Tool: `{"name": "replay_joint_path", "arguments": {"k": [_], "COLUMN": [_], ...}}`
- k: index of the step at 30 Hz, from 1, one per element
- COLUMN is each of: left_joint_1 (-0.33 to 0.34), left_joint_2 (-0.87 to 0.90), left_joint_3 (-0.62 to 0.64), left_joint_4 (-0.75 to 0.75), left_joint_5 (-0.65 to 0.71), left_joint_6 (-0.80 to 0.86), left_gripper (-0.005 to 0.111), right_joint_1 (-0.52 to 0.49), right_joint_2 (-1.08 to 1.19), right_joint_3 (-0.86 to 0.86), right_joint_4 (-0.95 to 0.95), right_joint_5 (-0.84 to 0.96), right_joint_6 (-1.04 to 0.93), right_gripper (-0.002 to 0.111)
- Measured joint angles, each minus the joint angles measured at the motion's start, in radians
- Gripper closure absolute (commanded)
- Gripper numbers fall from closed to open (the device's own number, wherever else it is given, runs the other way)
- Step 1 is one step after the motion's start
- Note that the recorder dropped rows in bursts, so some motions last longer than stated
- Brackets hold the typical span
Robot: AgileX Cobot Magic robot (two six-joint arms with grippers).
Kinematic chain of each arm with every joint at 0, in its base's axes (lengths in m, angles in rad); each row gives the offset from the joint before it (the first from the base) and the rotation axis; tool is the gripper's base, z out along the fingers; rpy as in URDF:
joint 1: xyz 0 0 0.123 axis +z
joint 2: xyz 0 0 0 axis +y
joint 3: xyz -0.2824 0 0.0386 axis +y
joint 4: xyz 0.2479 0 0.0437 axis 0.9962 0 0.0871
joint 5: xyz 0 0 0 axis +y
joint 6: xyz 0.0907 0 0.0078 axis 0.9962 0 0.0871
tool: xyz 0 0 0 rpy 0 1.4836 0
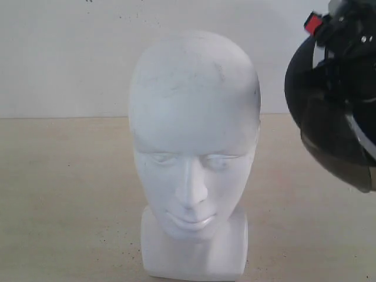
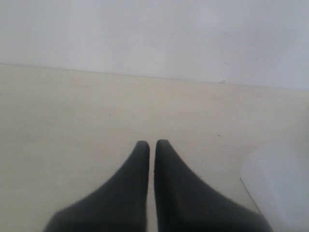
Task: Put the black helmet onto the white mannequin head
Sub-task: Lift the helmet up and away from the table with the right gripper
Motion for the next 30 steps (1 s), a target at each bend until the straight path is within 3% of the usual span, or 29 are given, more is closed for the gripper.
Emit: {"name": "replay_joint_path", "arguments": {"k": [15, 30], "left_joint_1": [0.0, 0.0], "left_joint_2": [0.0, 0.0], "left_joint_3": [0.0, 0.0], "left_joint_4": [0.0, 0.0], "left_joint_5": [0.0, 0.0], "left_joint_6": [0.0, 0.0], "left_gripper": [0.102, 0.102], "right_joint_1": [0.029, 0.382], "right_joint_2": [-0.248, -0.311], "right_joint_3": [-0.002, 0.028], "right_joint_4": [0.002, -0.105], "right_joint_5": [-0.299, -0.709], "right_joint_6": [-0.131, -0.214], "right_gripper": [0.108, 0.108]}}
